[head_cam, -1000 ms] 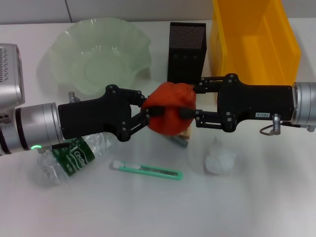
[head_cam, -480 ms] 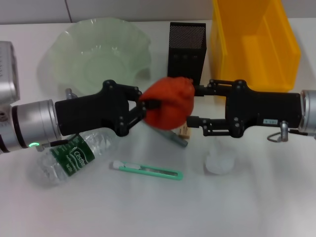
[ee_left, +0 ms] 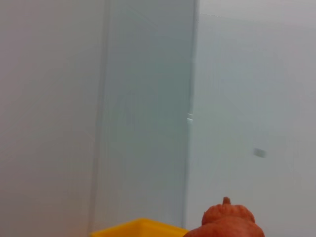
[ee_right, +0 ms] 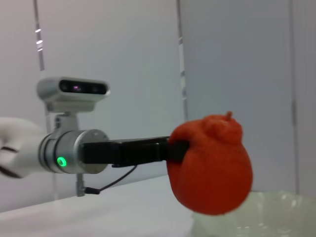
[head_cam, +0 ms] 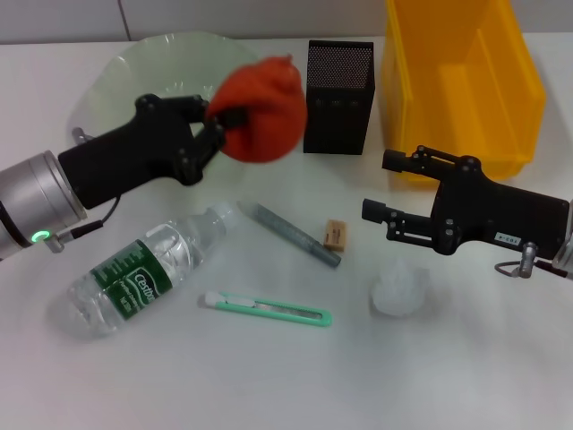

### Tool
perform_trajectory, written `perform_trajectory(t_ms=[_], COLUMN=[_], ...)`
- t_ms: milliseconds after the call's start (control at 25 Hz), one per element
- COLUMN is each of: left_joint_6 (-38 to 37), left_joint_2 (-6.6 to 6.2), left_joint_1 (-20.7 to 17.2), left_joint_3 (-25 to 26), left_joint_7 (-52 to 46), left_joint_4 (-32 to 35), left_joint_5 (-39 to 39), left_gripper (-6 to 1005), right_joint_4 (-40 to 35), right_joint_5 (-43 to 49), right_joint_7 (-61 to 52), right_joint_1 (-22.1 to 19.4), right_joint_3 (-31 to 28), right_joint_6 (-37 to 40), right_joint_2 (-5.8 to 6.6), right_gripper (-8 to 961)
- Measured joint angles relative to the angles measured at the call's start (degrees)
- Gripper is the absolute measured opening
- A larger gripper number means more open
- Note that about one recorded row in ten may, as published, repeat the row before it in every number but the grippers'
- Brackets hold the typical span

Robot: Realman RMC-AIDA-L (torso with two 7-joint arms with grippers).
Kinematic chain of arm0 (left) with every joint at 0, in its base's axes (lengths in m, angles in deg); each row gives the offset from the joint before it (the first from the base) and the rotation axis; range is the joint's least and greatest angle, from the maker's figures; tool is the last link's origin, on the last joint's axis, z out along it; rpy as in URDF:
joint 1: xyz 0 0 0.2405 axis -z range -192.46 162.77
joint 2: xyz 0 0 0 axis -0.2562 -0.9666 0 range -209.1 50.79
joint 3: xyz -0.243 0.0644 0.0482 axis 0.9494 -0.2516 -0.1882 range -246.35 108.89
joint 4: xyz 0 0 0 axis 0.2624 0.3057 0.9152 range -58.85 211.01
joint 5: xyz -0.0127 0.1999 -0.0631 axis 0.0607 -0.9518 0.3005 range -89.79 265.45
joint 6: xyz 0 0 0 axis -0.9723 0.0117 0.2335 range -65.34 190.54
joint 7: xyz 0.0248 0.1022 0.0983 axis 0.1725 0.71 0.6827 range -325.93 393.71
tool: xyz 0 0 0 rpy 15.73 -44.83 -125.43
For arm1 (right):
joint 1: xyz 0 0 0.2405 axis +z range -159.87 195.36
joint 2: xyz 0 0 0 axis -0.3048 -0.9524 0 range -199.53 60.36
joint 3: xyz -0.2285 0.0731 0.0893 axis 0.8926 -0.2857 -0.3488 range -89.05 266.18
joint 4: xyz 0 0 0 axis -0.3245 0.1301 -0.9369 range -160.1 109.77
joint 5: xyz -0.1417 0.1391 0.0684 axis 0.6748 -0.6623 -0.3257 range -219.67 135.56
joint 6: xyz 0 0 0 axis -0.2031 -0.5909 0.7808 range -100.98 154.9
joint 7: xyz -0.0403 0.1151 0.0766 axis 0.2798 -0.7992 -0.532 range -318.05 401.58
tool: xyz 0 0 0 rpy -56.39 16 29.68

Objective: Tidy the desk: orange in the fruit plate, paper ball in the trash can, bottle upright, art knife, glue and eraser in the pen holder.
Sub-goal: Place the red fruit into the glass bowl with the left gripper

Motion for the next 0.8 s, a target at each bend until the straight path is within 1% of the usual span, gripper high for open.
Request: perform_trajectory(t_ms=[80,120,320,560,800], left_joint_6=[1.5,3.5,10.1,19.8,26.8], left_joint_2=[0.07,0.08,0.18,0.33,0.46], left_joint_1=[-0.1,0.0,0.6,2.6,3.6], left_joint_3=[0.0,0.0,0.0,0.0,0.0], left_joint_7=[0.0,0.0,0.0,3.6,6.0], left_joint_4=[-0.6,-1.6,-3.1,-6.2,-8.5], left_joint_5=[2.1,4.1,8.5,13.5,19.4], left_gripper=[61,61,62,63,65], right_joint_4=[1.1,1.9,4.3,6.2,7.0], right_joint_5=[-0.9,-1.6,-2.5,-3.2,-3.2], right_joint_7=[1.1,1.9,2.9,4.6,5.3], right_joint_1=[-0.2,-0.3,-0.6,-0.7,-0.9], right_joint_3=[0.0,0.0,0.0,-0.2,-0.7], right_joint_6=[-0.6,-1.0,-2.6,-4.3,-5.7], right_joint_2=[-0.01,-0.01,-0.02,-0.10,-0.12], right_gripper=[741,740,738,735,732])
